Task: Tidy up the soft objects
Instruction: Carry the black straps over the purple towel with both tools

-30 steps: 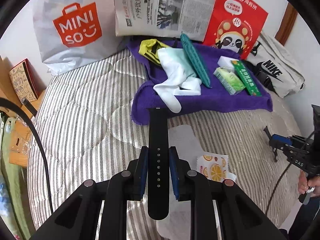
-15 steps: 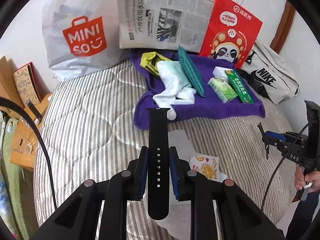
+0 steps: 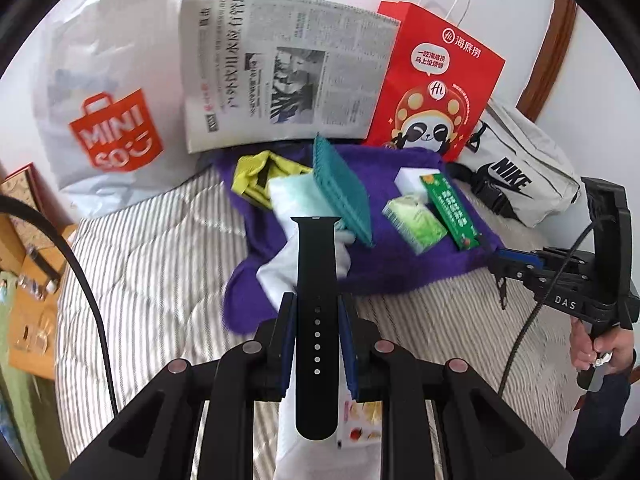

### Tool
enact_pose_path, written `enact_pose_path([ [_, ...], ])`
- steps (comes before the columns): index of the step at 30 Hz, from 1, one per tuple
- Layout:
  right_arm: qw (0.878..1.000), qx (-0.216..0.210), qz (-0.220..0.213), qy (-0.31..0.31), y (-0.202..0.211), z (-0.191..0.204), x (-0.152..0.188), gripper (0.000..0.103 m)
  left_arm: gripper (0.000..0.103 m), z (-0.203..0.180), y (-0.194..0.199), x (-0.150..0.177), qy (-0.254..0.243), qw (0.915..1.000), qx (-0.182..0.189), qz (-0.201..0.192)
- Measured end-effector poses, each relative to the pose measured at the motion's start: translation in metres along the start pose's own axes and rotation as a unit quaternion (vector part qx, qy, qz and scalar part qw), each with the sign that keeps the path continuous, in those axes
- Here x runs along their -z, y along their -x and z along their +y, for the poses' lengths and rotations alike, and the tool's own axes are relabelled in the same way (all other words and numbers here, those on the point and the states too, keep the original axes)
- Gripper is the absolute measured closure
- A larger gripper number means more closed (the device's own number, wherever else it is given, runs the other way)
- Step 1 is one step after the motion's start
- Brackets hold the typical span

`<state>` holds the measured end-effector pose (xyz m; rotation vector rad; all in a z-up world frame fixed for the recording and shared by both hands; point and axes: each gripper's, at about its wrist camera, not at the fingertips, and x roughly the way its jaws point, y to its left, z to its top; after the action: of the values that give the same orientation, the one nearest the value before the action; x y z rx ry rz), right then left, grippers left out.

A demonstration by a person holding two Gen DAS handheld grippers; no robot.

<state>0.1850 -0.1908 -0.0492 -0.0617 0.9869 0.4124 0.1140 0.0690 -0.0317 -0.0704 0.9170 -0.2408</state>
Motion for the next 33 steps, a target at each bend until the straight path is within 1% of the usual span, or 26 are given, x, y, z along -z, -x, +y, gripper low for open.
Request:
enact_pose_path([
  [8, 1.0, 0.011, -0.004, -0.008, -0.014, -0.014, -0.028, 0.082, 0.083, -0.009, -0.024, -0.025, -0.01, 0.9998, 0.017, 0.006],
  [10, 1.0, 0.018, -0.001, -0.015, -0.021, -0.02, -0.033, 0.082, 0.083, -0.013, -0.031, -0.032, -0.014, 0.9998, 0.015, 0.006],
  [17, 0.999, 0.025, 0.012, -0.019, -0.043, -0.032, -0.047, 0.082, 0.083, -0.021, -0.051, -0.049, -0.019, 0.9993, 0.031, 0.01],
  [24, 0.999, 0.03, 0.029, -0.015, -0.063, -0.036, -0.056, 0.082, 0.083, -0.025, -0.071, -0.06, -0.021, 0.9988, 0.041, 0.015],
  [28, 0.998, 0.04, 0.042, -0.001, -0.078, -0.033, -0.058, 0.082, 0.083, -0.03, -0.082, -0.065, -0.025, 0.9983, 0.049, 0.019],
  [33, 0.998, 0.04, 0.046, 0.003, -0.086, -0.034, -0.059, 0.082, 0.083, -0.035, -0.095, -0.068, -0.028, 0.9976, 0.056, 0.029],
])
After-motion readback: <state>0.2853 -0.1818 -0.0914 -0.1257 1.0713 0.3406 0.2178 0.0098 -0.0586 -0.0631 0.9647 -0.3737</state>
